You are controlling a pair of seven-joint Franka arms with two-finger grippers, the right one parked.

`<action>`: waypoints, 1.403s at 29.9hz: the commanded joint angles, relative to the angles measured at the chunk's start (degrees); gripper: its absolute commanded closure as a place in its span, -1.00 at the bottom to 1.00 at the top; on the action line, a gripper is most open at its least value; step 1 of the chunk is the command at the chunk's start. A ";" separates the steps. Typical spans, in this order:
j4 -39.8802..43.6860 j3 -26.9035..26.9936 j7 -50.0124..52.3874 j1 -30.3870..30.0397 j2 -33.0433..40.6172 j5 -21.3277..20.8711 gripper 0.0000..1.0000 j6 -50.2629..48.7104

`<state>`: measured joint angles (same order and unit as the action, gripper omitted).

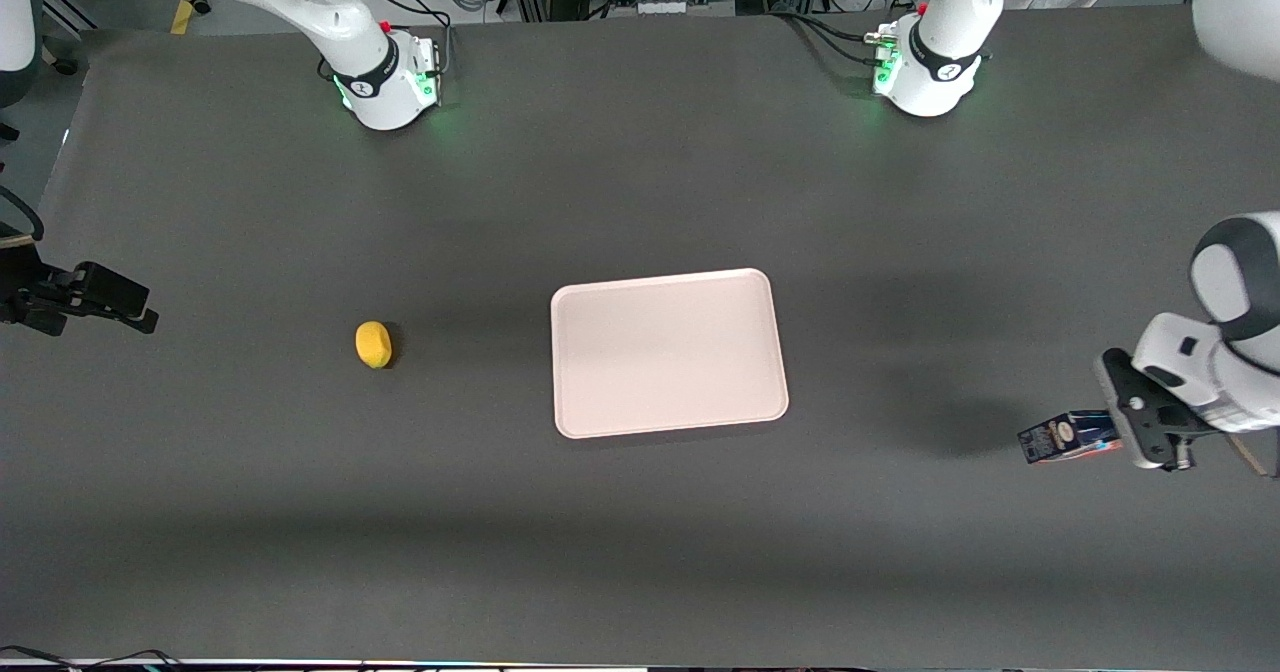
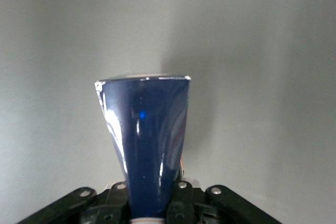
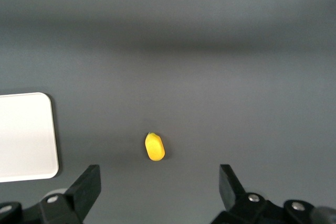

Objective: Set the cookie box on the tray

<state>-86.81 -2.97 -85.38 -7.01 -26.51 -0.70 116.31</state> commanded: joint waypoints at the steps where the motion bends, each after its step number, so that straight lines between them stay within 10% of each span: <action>1: 6.55 0.24 3.29 0.77 2.69 -0.35 0.67 -9.33; 21: 18.52 -0.02 11.18 0.86 2.78 0.79 0.68 -23.85; 42: 13.60 -19.00 79.99 2.18 2.78 1.50 0.67 -20.34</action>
<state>-71.17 -18.63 -20.86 -5.34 -24.54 2.66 93.92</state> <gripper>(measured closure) 0.762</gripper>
